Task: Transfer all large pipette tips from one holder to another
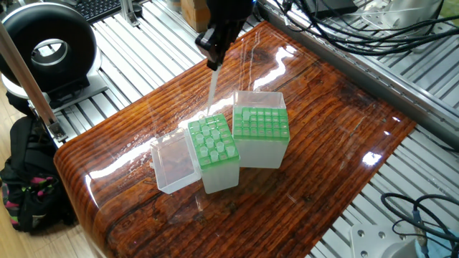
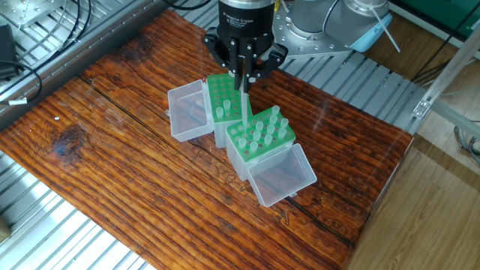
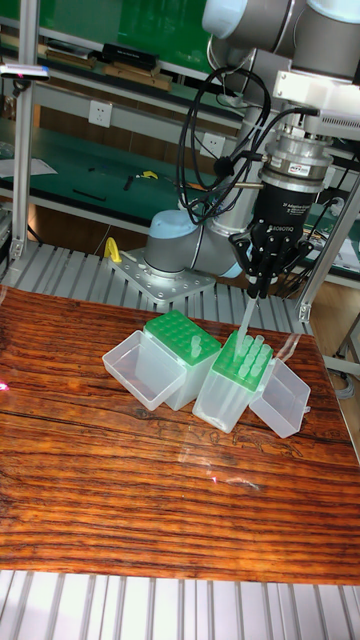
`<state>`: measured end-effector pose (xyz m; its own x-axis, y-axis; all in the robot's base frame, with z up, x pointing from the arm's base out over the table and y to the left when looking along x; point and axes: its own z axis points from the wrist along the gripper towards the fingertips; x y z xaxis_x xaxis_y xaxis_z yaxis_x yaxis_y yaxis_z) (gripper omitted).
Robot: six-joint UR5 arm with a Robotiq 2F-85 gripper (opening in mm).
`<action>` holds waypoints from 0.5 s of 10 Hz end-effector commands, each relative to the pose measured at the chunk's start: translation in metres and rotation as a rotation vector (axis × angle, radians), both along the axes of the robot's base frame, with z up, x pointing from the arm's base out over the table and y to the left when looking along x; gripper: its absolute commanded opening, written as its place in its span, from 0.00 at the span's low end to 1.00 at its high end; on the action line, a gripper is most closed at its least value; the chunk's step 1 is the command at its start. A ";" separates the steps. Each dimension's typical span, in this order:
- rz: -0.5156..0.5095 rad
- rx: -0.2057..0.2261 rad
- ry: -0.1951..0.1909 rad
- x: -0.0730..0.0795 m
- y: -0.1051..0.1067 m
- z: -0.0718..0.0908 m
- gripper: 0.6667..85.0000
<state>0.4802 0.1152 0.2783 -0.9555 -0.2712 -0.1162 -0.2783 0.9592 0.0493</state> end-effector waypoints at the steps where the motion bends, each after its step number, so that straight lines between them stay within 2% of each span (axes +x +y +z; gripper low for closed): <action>1: -0.003 0.018 -0.002 0.001 0.005 0.000 0.07; 5: -0.006 0.013 -0.004 0.004 0.006 -0.004 0.07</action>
<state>0.4823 0.1170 0.2752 -0.9562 -0.2675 -0.1188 -0.2747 0.9602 0.0495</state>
